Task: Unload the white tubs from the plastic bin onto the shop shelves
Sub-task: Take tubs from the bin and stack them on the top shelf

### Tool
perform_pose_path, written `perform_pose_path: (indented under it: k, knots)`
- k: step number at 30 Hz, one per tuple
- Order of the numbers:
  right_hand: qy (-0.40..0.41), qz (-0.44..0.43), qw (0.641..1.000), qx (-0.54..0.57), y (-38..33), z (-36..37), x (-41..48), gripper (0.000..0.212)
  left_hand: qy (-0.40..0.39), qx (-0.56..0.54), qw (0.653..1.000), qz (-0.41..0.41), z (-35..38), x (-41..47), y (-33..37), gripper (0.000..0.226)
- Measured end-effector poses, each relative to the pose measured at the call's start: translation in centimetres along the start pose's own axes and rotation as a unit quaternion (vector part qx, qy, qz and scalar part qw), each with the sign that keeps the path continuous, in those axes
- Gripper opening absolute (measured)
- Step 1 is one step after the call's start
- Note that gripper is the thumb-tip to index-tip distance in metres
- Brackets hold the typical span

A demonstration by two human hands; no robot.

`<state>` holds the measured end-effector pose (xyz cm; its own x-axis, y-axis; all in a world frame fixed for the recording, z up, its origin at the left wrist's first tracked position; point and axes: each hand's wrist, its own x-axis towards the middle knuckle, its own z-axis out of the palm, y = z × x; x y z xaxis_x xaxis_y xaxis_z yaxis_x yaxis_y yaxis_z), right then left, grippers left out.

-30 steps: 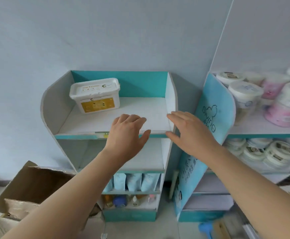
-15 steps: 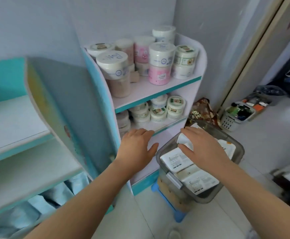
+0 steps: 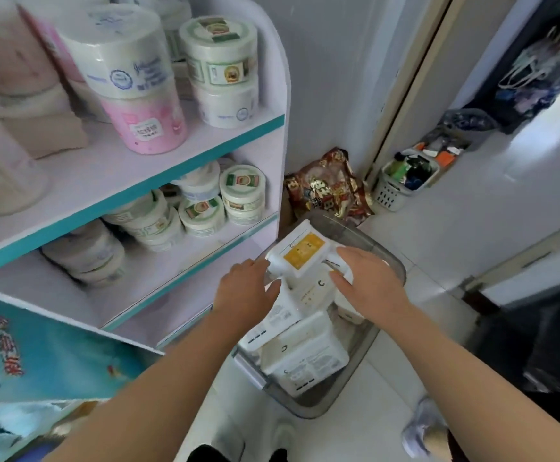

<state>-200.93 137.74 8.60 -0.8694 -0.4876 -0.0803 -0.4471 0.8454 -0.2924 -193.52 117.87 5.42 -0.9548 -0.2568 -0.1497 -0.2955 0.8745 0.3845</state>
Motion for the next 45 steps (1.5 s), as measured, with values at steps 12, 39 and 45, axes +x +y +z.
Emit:
perform_pose_path:
  k: [12,39,45]
  knots:
    - [-0.076,0.061,0.995,0.028,3.8,7.0,13.3,0.054,-0.110,-0.110,0.981,-0.117,6.7,11.4,-2.0,0.041]
    - [-0.150,0.014,0.958,0.245,12.7,12.2,20.8,0.039,0.023,-0.307,0.865,-0.396,11.7,14.8,3.8,0.019]
    - [-0.083,-0.041,0.955,0.283,11.1,5.8,16.3,0.041,0.093,-0.311,0.882,-0.340,6.1,9.7,5.9,0.025]
